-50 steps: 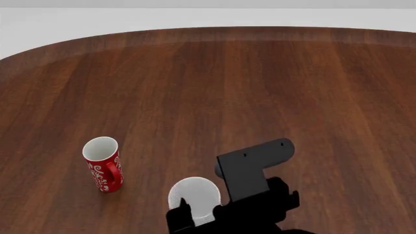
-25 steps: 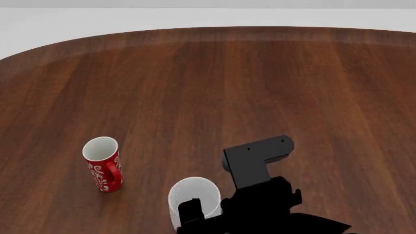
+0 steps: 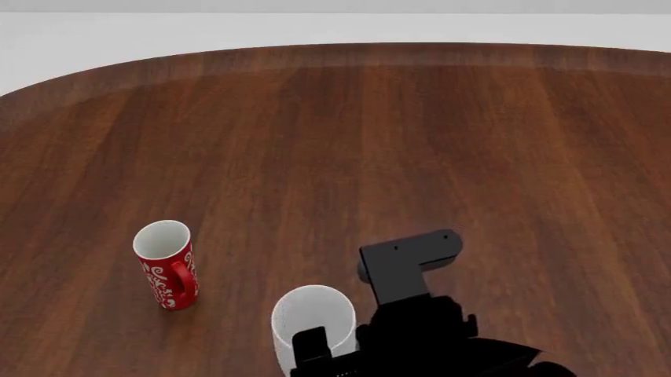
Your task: Put the white mug on the plate.
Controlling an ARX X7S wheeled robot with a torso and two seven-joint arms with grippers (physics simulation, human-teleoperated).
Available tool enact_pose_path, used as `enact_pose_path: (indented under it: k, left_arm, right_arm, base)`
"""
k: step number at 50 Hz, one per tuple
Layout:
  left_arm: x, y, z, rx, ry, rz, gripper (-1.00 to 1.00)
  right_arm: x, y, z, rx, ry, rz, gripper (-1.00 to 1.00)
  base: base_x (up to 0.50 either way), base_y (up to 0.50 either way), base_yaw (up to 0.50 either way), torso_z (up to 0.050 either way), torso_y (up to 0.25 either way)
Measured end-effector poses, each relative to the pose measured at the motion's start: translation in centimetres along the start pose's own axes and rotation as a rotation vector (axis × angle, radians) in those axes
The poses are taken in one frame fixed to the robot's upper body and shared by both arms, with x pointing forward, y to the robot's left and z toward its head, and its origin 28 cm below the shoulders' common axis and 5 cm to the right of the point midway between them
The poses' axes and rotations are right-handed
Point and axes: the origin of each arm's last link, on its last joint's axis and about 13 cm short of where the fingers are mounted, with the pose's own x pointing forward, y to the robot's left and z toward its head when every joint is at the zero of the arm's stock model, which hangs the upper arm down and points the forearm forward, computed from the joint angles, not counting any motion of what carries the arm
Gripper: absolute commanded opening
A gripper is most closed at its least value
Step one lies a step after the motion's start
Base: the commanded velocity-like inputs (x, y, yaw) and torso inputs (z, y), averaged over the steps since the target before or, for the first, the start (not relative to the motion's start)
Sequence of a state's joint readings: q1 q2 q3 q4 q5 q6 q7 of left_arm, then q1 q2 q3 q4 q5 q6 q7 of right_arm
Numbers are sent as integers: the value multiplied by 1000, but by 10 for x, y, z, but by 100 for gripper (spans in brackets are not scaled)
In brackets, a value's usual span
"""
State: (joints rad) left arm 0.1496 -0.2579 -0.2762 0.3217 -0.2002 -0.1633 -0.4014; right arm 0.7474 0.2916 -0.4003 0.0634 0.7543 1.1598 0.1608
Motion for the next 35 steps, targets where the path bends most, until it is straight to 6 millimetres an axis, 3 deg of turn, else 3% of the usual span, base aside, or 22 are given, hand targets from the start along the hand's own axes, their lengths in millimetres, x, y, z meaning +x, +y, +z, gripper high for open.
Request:
enact_pose_path:
  k: [35]
  left_arm:
    - [-2, 0, -1, -1, 7, 1, 100]
  right_arm:
    - [33, -3, -18, 26, 119, 27, 100]
  base:
    - [0, 0, 0, 0, 0]
